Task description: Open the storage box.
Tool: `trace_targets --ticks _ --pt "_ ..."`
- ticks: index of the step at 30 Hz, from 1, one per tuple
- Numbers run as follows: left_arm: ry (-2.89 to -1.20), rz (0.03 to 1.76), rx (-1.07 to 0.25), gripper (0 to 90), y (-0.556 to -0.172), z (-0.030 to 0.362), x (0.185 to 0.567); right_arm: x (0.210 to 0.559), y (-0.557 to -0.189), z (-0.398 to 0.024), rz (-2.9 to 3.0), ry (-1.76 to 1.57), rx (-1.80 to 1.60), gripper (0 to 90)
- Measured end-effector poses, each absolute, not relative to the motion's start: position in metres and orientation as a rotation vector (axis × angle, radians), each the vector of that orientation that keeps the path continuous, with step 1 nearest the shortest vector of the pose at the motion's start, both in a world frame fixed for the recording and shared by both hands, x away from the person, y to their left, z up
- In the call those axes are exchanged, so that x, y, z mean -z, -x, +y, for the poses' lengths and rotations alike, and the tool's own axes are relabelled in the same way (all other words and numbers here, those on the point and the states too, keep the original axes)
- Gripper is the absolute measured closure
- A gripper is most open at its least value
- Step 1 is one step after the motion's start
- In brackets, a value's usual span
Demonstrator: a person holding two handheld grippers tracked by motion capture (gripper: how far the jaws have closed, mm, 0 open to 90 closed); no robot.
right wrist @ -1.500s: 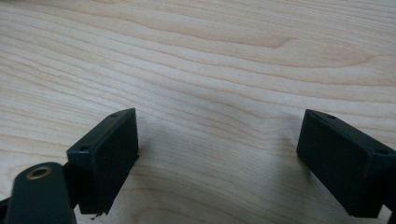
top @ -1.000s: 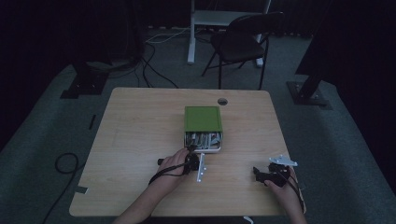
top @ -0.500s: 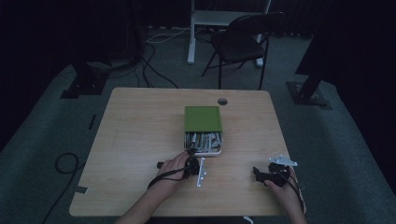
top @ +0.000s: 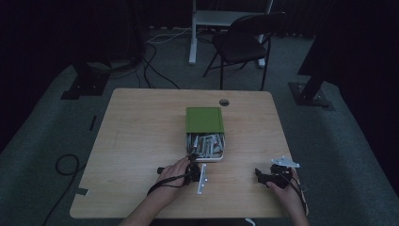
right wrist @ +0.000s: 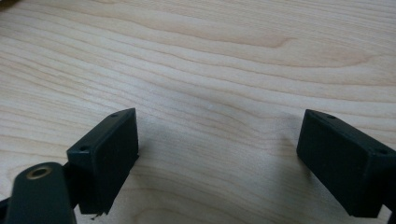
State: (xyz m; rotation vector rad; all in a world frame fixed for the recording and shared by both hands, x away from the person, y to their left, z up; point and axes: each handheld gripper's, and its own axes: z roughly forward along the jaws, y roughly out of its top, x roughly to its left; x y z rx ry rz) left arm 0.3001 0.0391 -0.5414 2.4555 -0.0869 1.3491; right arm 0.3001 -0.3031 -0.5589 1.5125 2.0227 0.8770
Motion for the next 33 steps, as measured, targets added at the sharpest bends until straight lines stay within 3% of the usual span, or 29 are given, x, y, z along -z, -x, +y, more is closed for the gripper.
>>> trace_targets --ticks 33 --pt "-2.448 -0.097 -1.325 71.7 -0.264 0.04 0.545 0.559 -0.3 -0.303 2.023 -1.513 -0.877 12.4"
